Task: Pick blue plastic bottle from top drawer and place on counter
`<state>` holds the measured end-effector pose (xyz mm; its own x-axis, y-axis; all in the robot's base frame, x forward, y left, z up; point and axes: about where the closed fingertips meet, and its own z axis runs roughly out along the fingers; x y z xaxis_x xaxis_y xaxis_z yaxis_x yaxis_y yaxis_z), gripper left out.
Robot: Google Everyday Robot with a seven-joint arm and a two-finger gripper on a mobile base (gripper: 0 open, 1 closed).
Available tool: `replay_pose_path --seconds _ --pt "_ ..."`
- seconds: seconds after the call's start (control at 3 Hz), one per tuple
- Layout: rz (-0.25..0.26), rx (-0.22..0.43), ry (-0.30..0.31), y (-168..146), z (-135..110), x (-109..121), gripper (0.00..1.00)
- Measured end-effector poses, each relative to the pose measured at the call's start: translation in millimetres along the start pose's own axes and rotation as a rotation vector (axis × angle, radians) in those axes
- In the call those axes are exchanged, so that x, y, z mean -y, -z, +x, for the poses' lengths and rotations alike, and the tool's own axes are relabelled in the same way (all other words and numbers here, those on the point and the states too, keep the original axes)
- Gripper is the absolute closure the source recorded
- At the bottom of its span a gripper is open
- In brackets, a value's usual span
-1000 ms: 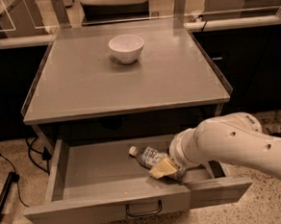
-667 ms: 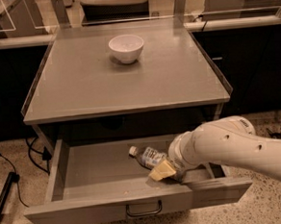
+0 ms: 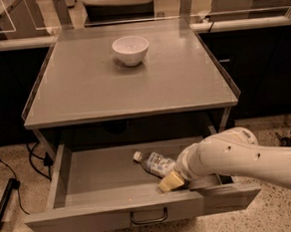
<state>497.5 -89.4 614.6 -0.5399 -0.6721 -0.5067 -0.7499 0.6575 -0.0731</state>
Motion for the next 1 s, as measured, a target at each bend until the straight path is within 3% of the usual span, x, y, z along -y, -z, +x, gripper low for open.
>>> replay_pose_path --seconds 1.0 --pt "0.000 0.000 0.000 0.0 0.0 0.0 0.85"
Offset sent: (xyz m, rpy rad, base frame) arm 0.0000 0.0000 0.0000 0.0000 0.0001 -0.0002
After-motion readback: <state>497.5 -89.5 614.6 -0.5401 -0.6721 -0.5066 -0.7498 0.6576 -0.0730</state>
